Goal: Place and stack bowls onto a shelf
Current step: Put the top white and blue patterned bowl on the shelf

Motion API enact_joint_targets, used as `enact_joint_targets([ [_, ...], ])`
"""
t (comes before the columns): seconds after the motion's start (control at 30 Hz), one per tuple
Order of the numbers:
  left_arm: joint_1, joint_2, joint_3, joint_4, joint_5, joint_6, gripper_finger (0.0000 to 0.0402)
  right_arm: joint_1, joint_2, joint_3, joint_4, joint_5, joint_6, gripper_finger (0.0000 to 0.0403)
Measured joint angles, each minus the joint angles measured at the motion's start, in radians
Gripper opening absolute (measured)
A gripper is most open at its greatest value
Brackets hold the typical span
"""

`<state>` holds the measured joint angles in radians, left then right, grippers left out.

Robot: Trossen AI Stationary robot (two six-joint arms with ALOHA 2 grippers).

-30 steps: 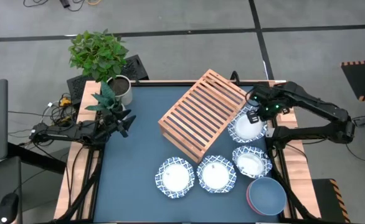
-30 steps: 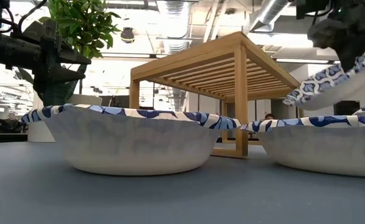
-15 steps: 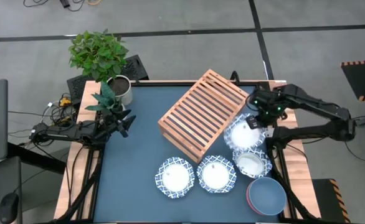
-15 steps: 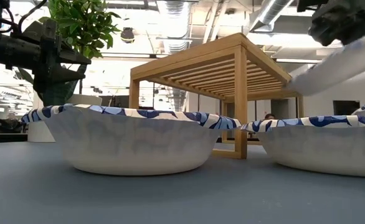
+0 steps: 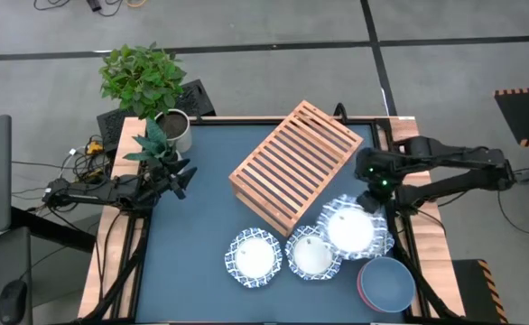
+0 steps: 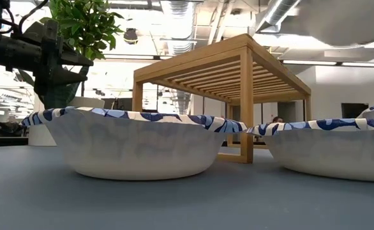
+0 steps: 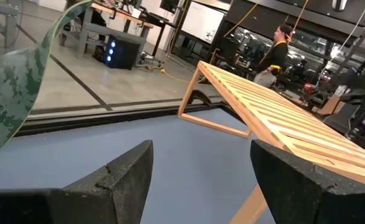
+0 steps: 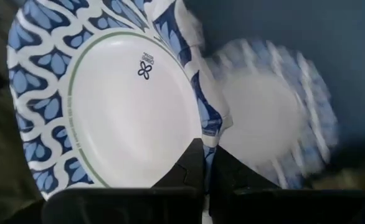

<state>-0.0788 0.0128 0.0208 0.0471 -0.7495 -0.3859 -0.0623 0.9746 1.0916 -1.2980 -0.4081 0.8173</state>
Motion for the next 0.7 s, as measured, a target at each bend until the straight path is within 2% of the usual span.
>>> enact_joint_targets([
  [0.13, 0.000, 0.000, 0.000, -0.002, -0.029, 0.001, 0.0253, -0.032, -0.007, 0.020, 0.187, 0.074, -0.065, 0.0025],
  [0.43, 0.000, 0.000, 0.000, -0.003, -0.052, -0.001, 0.0253, -0.279, -0.006, 0.167, 0.177, 0.476, -0.028, 0.0025],
  [0.6, 0.000, 0.000, 0.000, -0.003, -0.052, -0.011, 0.0253, -0.464, 0.032, 0.232, 0.175, 0.472, -0.157, 0.0025],
  [0.7, 0.000, 0.000, 0.000, -0.003, -0.052, -0.016, 0.0253, -0.578, 0.083, 0.271, 0.177, 0.377, -0.220, 0.0025],
])
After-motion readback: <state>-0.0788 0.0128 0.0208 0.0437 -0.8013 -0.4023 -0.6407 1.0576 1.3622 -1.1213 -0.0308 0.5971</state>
